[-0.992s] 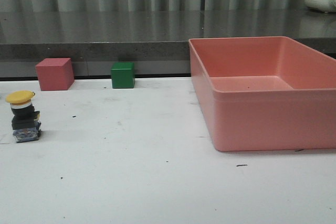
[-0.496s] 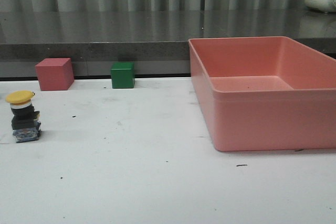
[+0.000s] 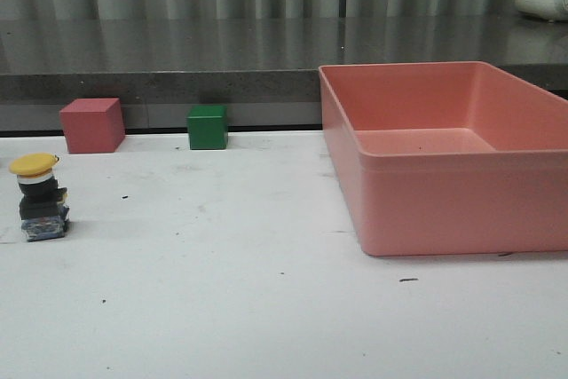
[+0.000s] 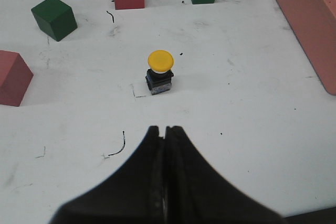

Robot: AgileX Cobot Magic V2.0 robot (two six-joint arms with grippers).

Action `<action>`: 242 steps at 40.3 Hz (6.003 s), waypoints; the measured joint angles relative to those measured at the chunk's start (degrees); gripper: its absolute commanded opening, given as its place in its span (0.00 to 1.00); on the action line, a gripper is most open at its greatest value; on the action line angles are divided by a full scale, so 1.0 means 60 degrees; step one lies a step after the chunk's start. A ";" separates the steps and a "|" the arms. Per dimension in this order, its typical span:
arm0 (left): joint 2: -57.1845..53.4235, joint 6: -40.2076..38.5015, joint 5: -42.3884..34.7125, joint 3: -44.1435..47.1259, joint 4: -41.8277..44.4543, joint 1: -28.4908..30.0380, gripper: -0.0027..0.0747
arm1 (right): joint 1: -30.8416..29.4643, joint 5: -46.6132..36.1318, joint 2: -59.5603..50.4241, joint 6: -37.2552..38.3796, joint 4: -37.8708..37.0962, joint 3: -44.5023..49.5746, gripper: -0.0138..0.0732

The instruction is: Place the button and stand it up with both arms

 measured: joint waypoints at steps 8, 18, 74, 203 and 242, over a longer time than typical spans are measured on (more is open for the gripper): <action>0.0000 0.0000 0.0000 0.0000 0.0000 0.0000 0.01 | 0.0000 0.0195 0.0000 0.0000 0.0038 0.0000 0.08; 0.0000 0.0000 0.0000 0.0000 0.0000 0.0000 0.01 | 0.0000 0.0201 0.0000 0.0000 0.0038 0.0000 0.08; -0.5206 0.0000 -0.8580 0.7650 -0.1209 0.4095 0.01 | 0.0000 0.0217 0.0000 0.0000 0.0055 0.0000 0.08; -0.5206 0.1262 -0.8869 0.7650 -0.1416 0.3500 0.01 | -0.6697 -0.8565 -0.3409 0.0000 0.1122 0.7404 0.08; -0.5206 0.1262 -0.8869 0.7650 -0.1416 0.3500 0.01 | -0.7509 -0.8571 -0.3409 0.0128 0.1195 0.7404 0.08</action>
